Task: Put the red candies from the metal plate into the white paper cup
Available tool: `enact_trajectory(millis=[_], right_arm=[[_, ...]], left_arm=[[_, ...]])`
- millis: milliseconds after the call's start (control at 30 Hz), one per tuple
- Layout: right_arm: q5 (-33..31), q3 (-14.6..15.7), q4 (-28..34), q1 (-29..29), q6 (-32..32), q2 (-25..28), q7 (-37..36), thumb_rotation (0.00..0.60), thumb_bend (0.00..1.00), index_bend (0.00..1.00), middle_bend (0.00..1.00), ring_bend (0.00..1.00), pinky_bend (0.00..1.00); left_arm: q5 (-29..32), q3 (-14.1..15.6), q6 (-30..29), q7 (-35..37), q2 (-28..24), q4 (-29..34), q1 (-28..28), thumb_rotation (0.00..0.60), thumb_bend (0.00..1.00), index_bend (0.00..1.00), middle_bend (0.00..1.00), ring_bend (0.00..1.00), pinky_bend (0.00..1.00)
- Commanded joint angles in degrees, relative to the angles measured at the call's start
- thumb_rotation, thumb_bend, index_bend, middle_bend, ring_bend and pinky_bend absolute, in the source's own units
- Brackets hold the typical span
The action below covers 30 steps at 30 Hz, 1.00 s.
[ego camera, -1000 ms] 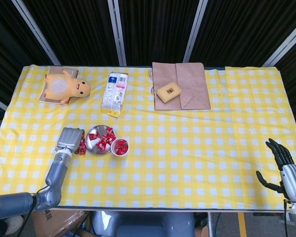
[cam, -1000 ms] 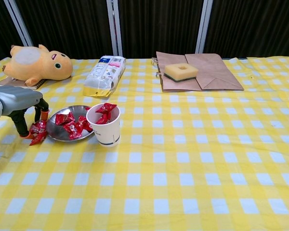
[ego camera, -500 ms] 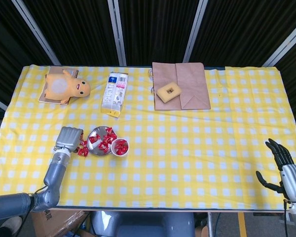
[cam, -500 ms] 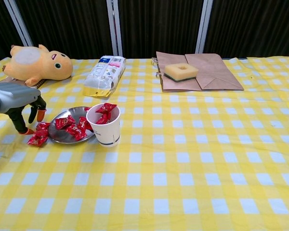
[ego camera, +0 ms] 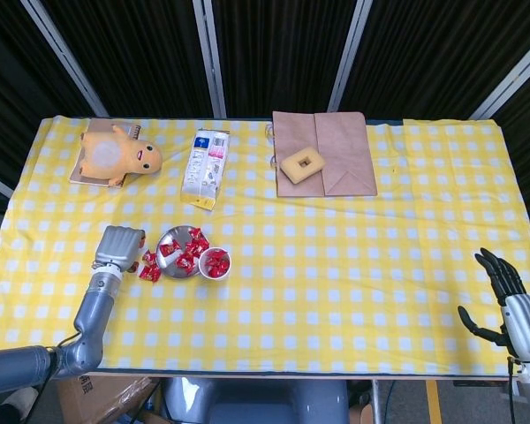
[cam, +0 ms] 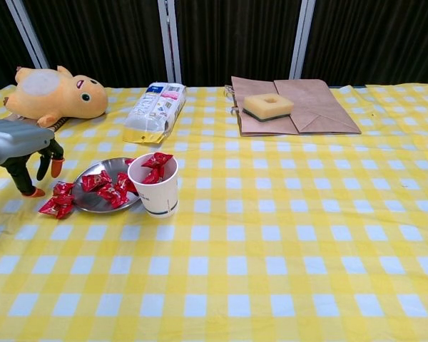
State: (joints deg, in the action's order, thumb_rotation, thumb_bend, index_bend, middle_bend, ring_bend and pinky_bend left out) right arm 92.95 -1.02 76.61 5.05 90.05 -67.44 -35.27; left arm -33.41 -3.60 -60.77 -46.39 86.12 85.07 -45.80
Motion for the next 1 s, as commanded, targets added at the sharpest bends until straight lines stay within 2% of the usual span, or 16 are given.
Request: enact_trajectory(millis=[33,367,633,1000], right_arm=[[0.0,0.0,0.0,0.0,0.0,0.0,0.0,0.600,0.42,0.00,0.00,0.00,0.00],[-0.1,0.0,0.0,0.0,0.1,0.1,-0.2,0.600,0.42,0.00,0.00,0.00,0.00],[-0.1,0.0,0.0,-0.1,0.1,0.1,-0.3,0.600,0.42,0.00,0.00,0.00,0.00],[-0.1,0.0,0.0,-0.1,0.1,0.1,-0.1,0.600,0.42,0.00,0.00,0.00,0.00]], left_arm=[[-1.2,-0.1,0.0,0.7,0.7,-0.5,0.1,0.600,0.30,0.44,0.48,0.92,0.96],[-2.5,0.0,0.4,0.5,2.8,-2.0,0.0,0.600,0.30,0.46,0.50,0.92,0.96],[-2.6,-0.1,0.2,0.4,3.1,-2.3,0.3,0.600,0.38,0.55,0.62,0.92,0.96],[-5.0,-1.3,-1.4,2.4,-1.2,1.5,1.3,0.600,0.39,0.57,0.65,0.92,0.96]])
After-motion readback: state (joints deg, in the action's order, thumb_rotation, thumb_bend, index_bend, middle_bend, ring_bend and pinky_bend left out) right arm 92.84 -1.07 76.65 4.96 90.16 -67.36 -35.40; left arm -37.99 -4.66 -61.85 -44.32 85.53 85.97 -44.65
